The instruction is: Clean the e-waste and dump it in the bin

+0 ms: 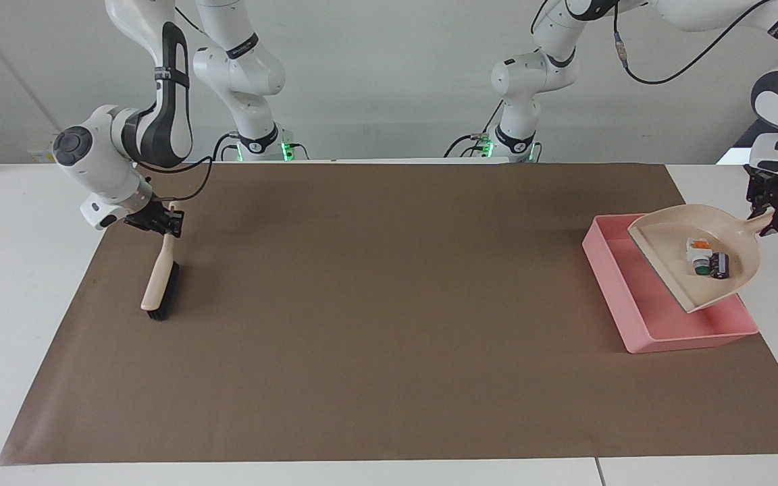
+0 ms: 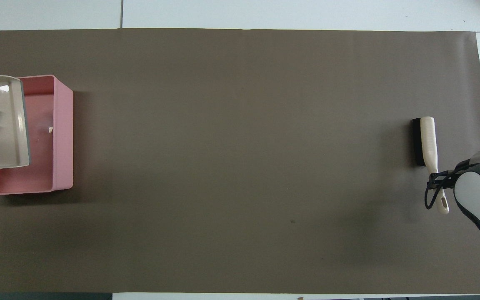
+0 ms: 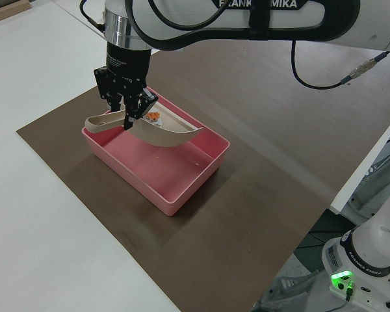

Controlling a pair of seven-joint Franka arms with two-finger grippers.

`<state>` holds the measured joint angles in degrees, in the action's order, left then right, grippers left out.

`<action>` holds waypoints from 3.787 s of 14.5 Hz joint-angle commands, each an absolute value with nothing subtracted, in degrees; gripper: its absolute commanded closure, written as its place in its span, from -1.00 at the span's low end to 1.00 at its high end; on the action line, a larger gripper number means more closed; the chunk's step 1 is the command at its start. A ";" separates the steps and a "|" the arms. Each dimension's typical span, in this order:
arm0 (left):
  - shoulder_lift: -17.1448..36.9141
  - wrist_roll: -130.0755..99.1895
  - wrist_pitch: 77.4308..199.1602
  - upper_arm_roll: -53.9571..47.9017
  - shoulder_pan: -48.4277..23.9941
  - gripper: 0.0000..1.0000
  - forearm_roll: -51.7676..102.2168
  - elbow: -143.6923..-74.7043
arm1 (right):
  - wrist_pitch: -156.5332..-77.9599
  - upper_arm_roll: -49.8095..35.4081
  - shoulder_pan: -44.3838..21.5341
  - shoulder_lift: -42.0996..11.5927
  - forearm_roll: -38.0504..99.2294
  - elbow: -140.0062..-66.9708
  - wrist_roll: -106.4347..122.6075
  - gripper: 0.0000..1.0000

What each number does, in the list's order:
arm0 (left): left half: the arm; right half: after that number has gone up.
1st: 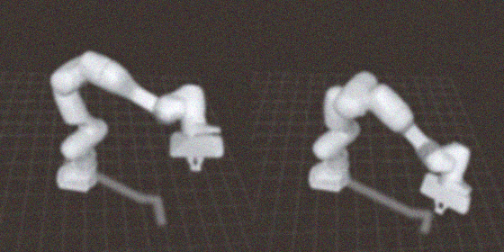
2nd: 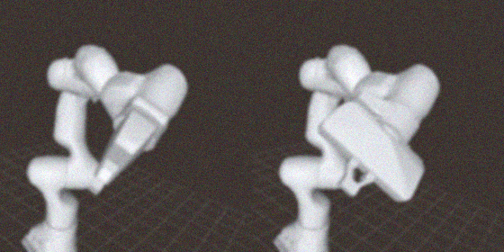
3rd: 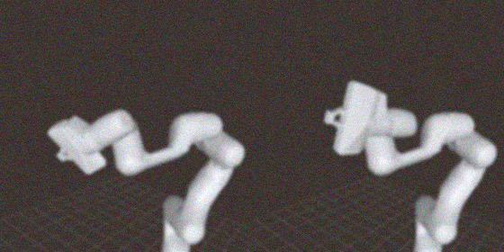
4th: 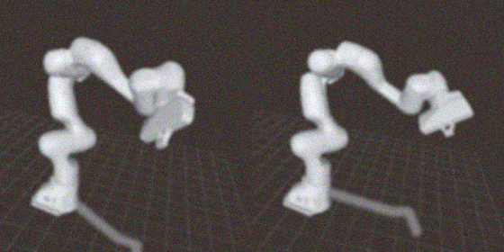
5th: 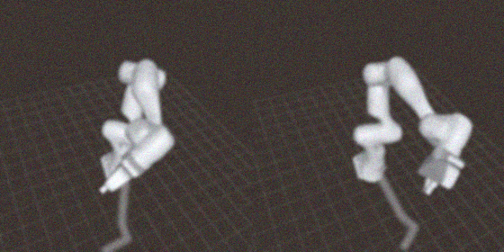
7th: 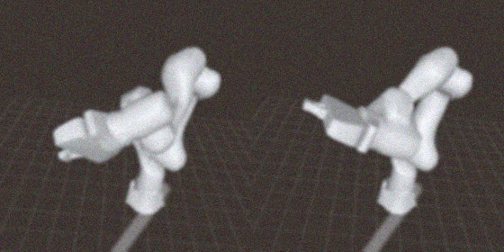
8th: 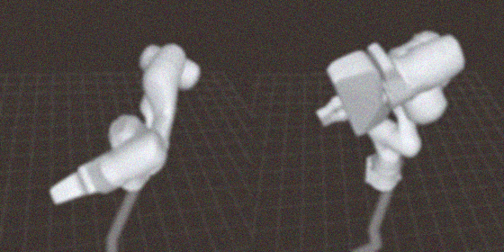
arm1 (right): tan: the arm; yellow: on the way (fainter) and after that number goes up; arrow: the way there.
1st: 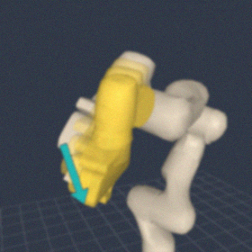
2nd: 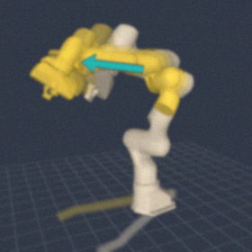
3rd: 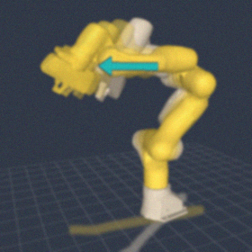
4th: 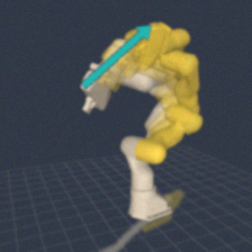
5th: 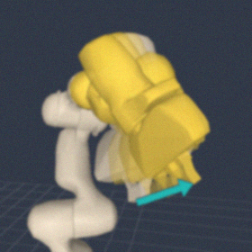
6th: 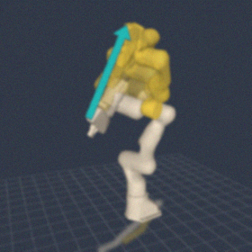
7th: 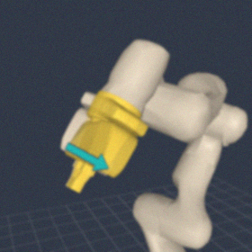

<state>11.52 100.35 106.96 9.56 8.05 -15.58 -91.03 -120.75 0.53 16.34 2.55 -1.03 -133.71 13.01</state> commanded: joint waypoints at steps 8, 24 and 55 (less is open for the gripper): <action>7.91 96.52 114.09 10.11 2.99 1.00 -31.01 -99.23 | -120.32 -0.44 13.80 2.99 0.26 -128.69 14.77 -1.00; 6.16 73.66 103.01 9.93 -3.34 1.00 -55.80 -99.84 | -88.94 -1.50 4.92 0.26 -3.61 -92.98 -11.69 -1.00; 4.75 83.25 100.00 8.96 -20.11 1.00 -10.29 -102.29 | -79.90 5.18 -5.54 -0.79 -1.94 -86.49 -7.29 -1.00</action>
